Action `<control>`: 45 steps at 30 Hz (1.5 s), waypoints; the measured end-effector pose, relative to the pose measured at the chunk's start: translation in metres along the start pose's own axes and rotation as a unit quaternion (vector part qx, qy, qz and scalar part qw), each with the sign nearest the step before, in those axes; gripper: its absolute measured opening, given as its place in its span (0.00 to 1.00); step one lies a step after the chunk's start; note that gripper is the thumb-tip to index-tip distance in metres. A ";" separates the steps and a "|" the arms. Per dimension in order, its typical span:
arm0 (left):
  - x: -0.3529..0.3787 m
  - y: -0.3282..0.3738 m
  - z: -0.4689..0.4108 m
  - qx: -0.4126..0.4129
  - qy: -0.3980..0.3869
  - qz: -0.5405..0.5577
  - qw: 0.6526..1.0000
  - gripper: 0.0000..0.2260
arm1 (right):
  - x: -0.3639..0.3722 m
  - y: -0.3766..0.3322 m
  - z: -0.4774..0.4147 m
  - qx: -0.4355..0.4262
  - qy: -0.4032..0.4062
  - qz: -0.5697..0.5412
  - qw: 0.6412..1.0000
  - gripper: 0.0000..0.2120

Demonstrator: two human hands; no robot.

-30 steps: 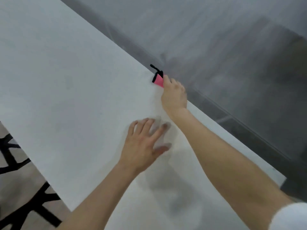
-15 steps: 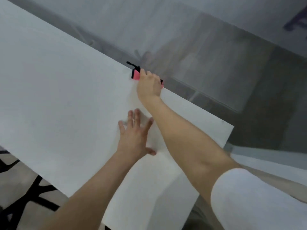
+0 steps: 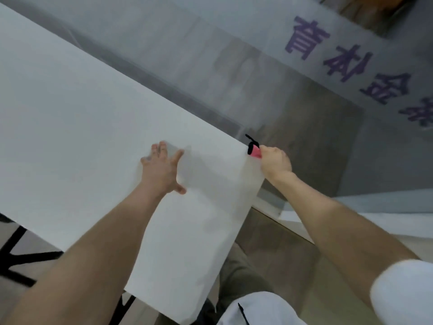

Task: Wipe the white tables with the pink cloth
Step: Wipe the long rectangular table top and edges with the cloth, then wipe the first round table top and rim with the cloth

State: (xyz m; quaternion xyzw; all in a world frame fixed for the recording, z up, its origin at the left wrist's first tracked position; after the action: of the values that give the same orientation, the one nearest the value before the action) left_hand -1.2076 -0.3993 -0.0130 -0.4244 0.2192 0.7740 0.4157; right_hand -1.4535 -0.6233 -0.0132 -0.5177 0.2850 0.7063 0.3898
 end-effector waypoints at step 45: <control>0.351 -0.262 0.780 -0.552 0.368 0.431 0.611 0.21 | 0.080 -0.593 0.718 -0.784 -0.131 -0.002 0.606 0.14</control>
State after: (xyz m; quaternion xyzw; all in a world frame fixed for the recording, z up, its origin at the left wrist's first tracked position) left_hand -1.4641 0.4478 0.1200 -0.6793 0.0431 0.6172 -0.3947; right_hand -1.3300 0.2922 0.1277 -0.5275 -0.4336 0.7188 -0.1305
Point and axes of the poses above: each hand's wrist, its own z-axis away from the middle knuckle, its own x-axis out of the palm, y = z × x, the point moved 4 cm from there along -z, towards the middle knuckle
